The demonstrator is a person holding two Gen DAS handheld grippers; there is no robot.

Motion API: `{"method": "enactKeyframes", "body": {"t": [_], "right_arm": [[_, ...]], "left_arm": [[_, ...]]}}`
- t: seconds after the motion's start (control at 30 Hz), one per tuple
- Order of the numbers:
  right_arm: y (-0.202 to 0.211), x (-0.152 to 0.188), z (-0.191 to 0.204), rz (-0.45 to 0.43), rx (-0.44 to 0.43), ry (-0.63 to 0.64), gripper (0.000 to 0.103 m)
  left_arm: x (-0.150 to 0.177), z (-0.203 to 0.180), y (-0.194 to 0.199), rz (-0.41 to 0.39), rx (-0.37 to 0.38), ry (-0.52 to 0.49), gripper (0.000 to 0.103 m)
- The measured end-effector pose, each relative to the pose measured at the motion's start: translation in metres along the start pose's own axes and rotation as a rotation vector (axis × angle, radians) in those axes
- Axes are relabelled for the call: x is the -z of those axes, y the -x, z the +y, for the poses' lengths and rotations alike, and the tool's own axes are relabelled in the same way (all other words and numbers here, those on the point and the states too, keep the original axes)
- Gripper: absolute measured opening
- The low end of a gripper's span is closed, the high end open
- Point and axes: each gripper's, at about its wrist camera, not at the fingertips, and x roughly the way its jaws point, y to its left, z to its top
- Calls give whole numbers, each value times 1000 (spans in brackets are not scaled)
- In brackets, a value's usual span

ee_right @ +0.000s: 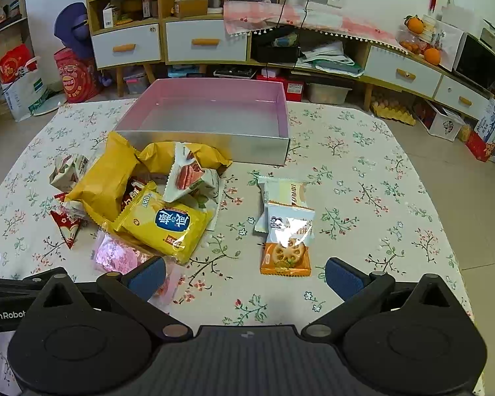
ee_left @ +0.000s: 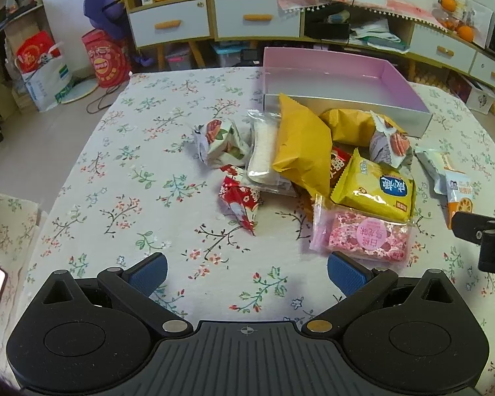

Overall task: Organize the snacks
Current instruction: 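Move the left tool toward the pink rose-pastry packet while the right tool approaches the orange biscuit packet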

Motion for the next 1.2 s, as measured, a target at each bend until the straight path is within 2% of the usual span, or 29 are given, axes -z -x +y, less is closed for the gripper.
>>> {"method": "enactKeyframes", "body": {"t": [1.2], "right_arm": [[-2, -3, 3, 18, -41, -11, 78]], "left_arm": [[-4, 1, -3, -13, -17, 1, 103]]}}
